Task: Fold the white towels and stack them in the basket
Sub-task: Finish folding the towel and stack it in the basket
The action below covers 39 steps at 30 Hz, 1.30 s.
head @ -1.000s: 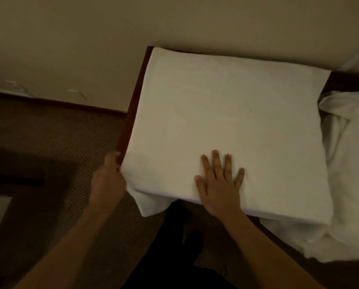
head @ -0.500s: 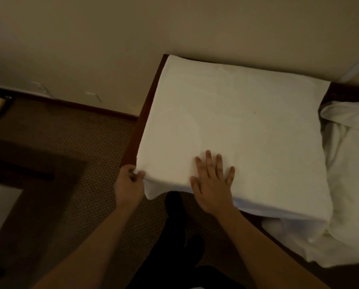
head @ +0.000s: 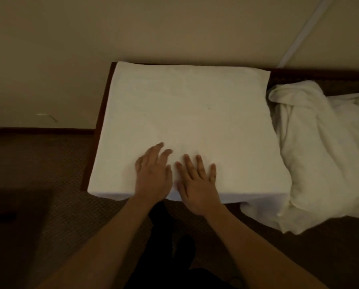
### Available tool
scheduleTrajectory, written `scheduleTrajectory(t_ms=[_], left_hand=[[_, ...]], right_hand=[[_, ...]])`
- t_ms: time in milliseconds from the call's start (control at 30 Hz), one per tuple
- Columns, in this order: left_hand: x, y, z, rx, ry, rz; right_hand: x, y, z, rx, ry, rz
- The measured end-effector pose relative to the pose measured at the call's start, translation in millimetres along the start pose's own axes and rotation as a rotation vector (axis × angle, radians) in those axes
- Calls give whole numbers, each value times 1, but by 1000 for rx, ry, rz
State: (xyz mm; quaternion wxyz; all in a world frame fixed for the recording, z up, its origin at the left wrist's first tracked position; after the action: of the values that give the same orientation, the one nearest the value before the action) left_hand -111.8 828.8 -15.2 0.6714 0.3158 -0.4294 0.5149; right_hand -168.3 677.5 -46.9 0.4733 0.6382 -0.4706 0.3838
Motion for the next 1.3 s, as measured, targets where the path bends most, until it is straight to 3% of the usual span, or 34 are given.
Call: scheduleTrajectory(t_ms=[67,133,433,600,667,733,800,833,900,1000,1133,1300], left_hand=[[-26,-25,14,-62,-127,-220],[-42,-34,4,-77,-282,-303],[-3,-14,-94,200,-302,-206],[10,-7,-108,536,-279,-169],[1,-8,-73,596,-239,-97],[-20,-10,-11,313,-185,-72],[-49,-8,51,-59,-182,-186],[-62,-6,70,-148,-192,-265],[-70,-14,71,-166,-251,-325],[-52,-15,13,-46,-333,-269],[-1,6,-91,249,-319,-200],[17,22,-126,546,-267,-133]], right_hand=[[1,-5,8,2,7,0],[5,-2,31,-40,30,23],[31,70,194,-611,-70,102],[34,64,191,-878,-207,134],[32,52,159,-829,-154,181],[23,38,109,-553,-86,195],[7,27,65,-267,-30,103],[0,25,56,-196,-10,52],[1,26,67,-191,4,69],[11,44,123,-351,-10,142],[22,77,190,-590,-56,138],[24,68,166,-835,-138,172]])
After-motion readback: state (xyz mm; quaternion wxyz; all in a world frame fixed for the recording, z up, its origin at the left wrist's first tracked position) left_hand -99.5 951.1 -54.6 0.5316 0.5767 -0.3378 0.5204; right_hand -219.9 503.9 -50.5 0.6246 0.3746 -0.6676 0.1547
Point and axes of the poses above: each hand's wrist, its own y-axis away from the middle knuckle, its own x-axis out of the back of the hand, z = x × y, the point moved 3 cm from there along -y, towards the middle knuckle, and after that the axes turned 1 degree about y, right-handed, at the moved point
